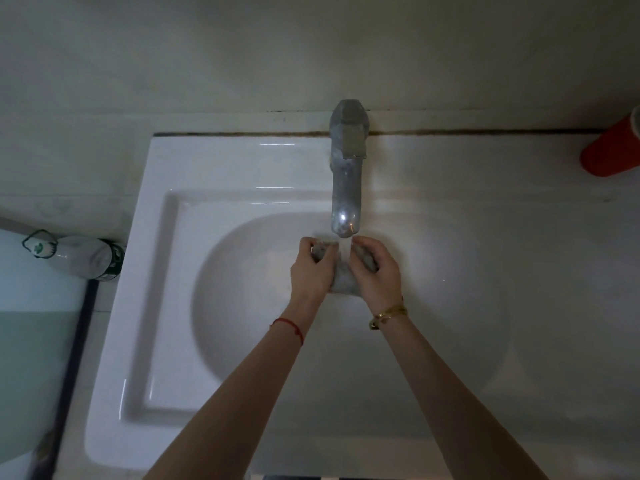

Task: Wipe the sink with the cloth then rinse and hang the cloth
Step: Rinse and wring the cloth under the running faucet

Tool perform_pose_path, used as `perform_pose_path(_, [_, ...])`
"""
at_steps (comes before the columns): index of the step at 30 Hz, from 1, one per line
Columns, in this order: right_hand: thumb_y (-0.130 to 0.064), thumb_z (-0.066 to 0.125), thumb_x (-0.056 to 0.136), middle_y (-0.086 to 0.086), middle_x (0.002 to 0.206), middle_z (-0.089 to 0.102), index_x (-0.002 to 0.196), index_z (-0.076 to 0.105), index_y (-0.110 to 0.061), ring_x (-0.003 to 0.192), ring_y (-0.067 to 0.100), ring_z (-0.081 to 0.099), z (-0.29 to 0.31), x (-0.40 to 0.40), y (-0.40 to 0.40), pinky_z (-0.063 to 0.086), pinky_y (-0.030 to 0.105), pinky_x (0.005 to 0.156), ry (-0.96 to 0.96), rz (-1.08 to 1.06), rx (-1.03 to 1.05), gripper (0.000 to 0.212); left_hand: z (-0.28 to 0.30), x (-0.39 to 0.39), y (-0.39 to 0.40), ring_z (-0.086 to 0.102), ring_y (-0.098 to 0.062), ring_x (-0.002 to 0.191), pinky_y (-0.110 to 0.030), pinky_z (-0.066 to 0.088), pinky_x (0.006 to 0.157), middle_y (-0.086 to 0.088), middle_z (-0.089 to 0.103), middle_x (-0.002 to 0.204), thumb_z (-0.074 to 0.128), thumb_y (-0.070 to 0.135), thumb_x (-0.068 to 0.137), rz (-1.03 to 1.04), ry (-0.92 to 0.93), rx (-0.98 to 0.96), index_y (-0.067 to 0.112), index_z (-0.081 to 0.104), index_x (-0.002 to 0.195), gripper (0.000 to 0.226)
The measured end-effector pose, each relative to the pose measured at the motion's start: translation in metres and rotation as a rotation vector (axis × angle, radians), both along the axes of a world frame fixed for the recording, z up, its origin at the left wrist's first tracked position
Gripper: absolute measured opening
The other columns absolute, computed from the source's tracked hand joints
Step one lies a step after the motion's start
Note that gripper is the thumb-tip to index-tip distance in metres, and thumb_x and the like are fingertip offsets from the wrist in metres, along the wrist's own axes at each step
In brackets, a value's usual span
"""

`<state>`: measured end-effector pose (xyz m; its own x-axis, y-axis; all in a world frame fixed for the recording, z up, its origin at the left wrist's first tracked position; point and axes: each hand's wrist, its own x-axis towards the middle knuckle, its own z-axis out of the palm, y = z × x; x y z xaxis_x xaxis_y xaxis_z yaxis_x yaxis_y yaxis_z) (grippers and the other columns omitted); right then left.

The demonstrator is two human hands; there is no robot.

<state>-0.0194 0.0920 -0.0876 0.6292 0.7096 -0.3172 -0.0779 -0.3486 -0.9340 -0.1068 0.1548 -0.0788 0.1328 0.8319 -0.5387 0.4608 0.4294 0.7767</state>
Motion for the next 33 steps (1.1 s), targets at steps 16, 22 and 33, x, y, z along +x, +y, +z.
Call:
perform_pose_path(16, [-0.046, 0.067, 0.082, -0.011, 0.073, 0.057, 0.089, 0.055, -0.017, 0.064, 0.007, 0.056, 0.008, -0.017, 0.027, 0.041, 0.008, 0.046, -0.013, -0.106, -0.352, 0.031, -0.003, 0.013, -0.010, 0.065, -0.024, 0.082, -0.043, 0.059, 0.074, -0.004, 0.064, 0.088, 0.045, 0.043, 0.100, 0.083, -0.032, -0.093, 0.017, 0.056, 0.098, 0.028])
perform_pose_path(22, [-0.004, 0.062, 0.083, -0.011, 0.043, 0.034, 0.057, 0.027, -0.022, 0.044, 0.005, 0.031, -0.003, -0.019, 0.028, 0.028, 0.014, 0.046, -0.035, -0.170, -0.124, 0.047, -0.004, 0.014, -0.007, 0.057, -0.019, 0.067, -0.032, 0.052, 0.065, -0.002, 0.059, 0.070, 0.049, 0.020, 0.097, 0.082, 0.024, 0.001, 0.013, 0.052, 0.071, 0.027])
perform_pose_path(33, [-0.026, 0.067, 0.088, -0.010, 0.084, 0.057, 0.098, 0.054, -0.016, 0.080, 0.005, 0.056, -0.009, 0.000, 0.010, 0.043, 0.020, 0.069, 0.170, -0.085, -0.157, 0.019, -0.004, 0.008, 0.002, 0.055, -0.026, 0.074, -0.040, 0.051, 0.067, -0.005, 0.054, 0.076, 0.047, 0.011, 0.094, 0.017, -0.053, -0.156, 0.020, 0.047, 0.074, 0.022])
